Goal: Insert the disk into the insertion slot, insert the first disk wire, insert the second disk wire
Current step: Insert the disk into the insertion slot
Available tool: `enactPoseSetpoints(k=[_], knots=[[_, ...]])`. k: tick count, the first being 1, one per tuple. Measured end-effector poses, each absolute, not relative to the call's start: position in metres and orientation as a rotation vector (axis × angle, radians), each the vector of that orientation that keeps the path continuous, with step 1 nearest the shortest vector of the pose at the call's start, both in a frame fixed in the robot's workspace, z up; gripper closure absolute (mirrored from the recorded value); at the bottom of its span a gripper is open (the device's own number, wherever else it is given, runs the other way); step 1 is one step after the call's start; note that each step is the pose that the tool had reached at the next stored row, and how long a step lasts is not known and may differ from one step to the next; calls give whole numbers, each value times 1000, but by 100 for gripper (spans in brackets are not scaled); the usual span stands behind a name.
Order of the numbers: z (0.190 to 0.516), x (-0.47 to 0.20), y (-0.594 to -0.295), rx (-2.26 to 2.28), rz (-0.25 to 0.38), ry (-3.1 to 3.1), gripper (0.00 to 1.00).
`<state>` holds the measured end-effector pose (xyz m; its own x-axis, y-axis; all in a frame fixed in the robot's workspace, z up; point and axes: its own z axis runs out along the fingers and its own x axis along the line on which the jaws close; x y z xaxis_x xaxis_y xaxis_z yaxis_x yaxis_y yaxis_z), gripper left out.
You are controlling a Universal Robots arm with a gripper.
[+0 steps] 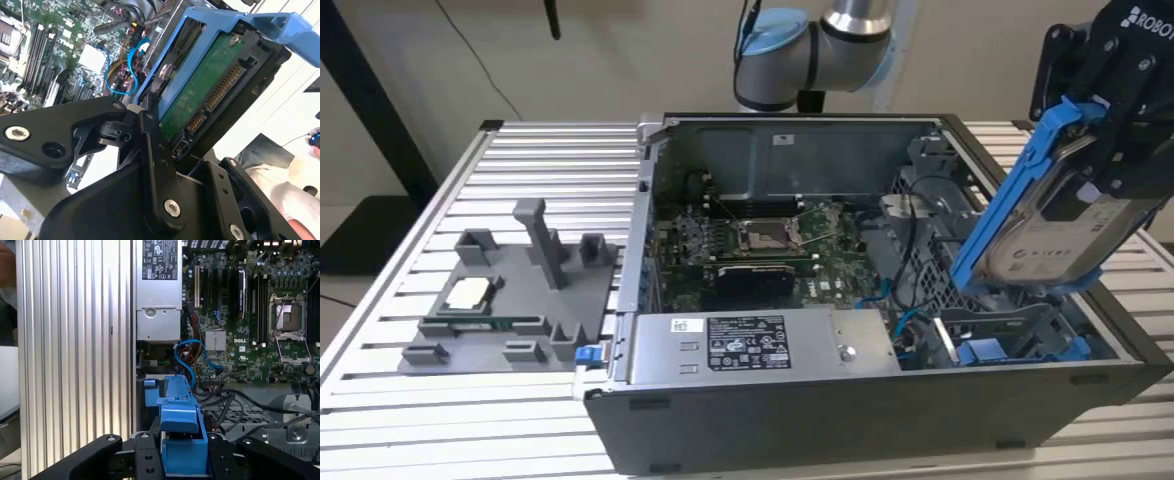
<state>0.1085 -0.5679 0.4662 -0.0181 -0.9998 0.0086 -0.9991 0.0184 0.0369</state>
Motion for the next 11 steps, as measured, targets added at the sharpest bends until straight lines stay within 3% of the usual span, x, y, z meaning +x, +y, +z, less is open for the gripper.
enactPoseSetpoints(k=[11], knots=[[459,109,-568,2178,-32,-2219,67]])
